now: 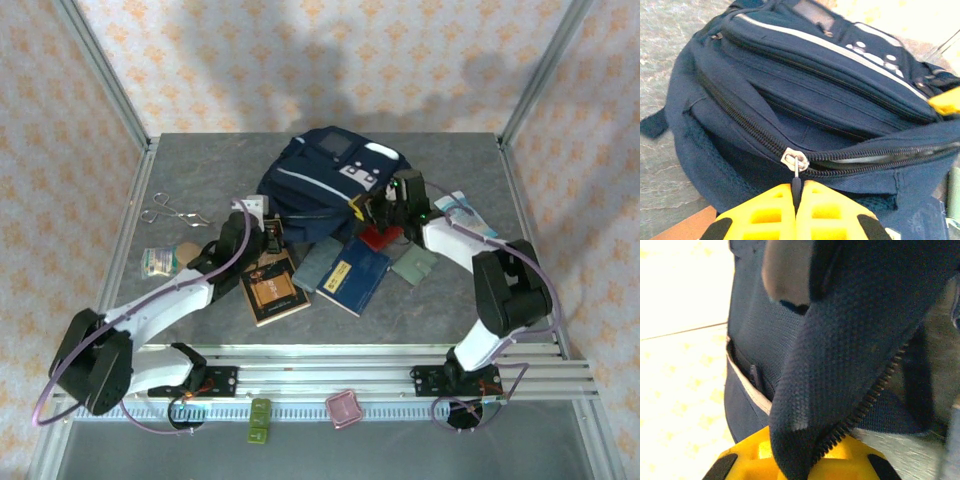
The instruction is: Pack books, pencil case, and school supplies into a backpack
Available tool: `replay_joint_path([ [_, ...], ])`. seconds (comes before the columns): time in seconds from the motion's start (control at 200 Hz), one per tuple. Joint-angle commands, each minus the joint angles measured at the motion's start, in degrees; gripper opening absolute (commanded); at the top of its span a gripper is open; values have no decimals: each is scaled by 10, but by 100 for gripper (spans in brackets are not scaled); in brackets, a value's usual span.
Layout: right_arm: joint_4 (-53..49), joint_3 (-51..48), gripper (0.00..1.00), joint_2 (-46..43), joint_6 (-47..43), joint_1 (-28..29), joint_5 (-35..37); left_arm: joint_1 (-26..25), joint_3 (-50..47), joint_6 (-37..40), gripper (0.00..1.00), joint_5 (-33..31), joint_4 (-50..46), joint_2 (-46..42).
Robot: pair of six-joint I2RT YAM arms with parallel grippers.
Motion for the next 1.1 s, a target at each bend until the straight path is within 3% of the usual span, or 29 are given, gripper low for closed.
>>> replay_joint_path([
  [0.0, 16, 78, 0, 22, -57, 1, -2, -10, 2, 3, 0, 1, -9, -52],
  [0.265, -51, 150, 0, 77, -80, -64, 74, -72, 43, -2, 0, -12, 32, 33],
  [0.29, -63, 163, 5, 86, -85, -68, 80, -75, 46, -4, 0, -12, 45, 43],
  [0.36, -125, 198, 33, 107, -100, -71, 98, -79, 58, -10, 0, -1, 74, 76],
  [0.42, -150, 203, 44, 109, -109, -69, 94, -84, 74, -12, 0, 4, 84, 100],
  [0.581, -211, 151, 56, 42, -139, -58, 113, -100, 96, -9, 0, 15, 101, 139],
  [0.831, -187, -19, 70, -123, -107, -24, 107, -111, 98, -9, 0, 34, 105, 160],
  [0.846, -184, -27, 74, -130, -101, -20, 106, -111, 98, -9, 0, 35, 106, 161],
  [0.871, -180, -38, 92, -138, -93, -13, 105, -112, 99, -9, 0, 37, 107, 162],
  [0.891, -174, -46, 100, -143, -86, -8, 102, -113, 99, -10, 0, 39, 109, 164],
  [1.096, -127, -65, 96, -111, -38, 37, 89, -127, 111, 0, 0, 45, 110, 174],
])
